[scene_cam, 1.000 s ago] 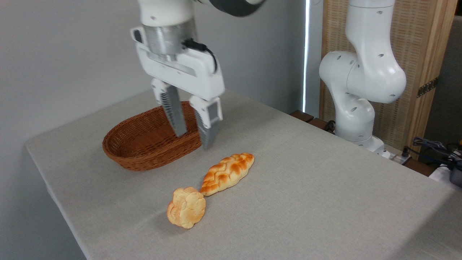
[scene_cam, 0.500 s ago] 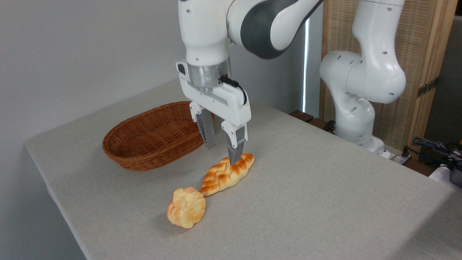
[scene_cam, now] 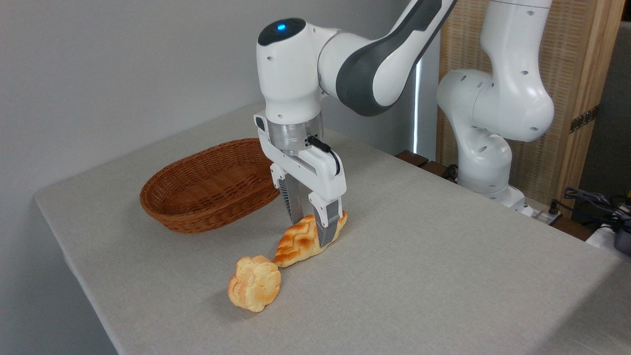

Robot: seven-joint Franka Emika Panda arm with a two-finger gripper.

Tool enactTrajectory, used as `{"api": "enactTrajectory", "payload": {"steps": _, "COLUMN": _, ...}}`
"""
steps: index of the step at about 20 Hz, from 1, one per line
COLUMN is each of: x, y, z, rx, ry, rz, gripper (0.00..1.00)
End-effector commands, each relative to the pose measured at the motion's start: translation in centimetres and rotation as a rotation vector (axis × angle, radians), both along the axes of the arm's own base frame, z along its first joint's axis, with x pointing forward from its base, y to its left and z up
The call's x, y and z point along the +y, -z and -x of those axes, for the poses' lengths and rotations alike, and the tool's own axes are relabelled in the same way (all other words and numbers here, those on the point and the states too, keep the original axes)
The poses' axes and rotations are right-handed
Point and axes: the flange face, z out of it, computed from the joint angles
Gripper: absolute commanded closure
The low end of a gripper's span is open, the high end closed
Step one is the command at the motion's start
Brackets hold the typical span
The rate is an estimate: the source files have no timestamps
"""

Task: Put bread into the basket
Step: 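Lower the gripper onto the braided loaf and close on it, then lift the braided loaf and carry it over the wicker basket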

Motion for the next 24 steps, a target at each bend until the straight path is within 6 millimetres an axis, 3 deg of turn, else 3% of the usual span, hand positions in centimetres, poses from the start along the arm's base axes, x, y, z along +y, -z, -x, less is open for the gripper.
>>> {"api": "enactTrajectory", "payload": {"steps": 1, "x": -0.8, "y": 1.3, "z": -0.2, "rx": -0.001, "ry": 0.07, "rz": 0.006, "gripper": 0.45}}
{"api": "enactTrajectory", "payload": {"steps": 18, "x": -0.6, "y": 0.9, "z": -0.4, "rx": 0.005, "ry": 0.068, "rz": 0.01, "gripper": 0.43}}
{"api": "enactTrajectory", "payload": {"steps": 21, "x": -1.3, "y": -3.0, "z": -1.3, "rx": 0.04, "ry": 0.051, "rz": 0.02, "gripper": 0.43}}
{"api": "enactTrajectory", "payload": {"steps": 24, "x": -2.7, "y": -9.1, "z": -2.5, "rx": 0.073, "ry": 0.015, "rz": 0.078, "gripper": 0.43}}
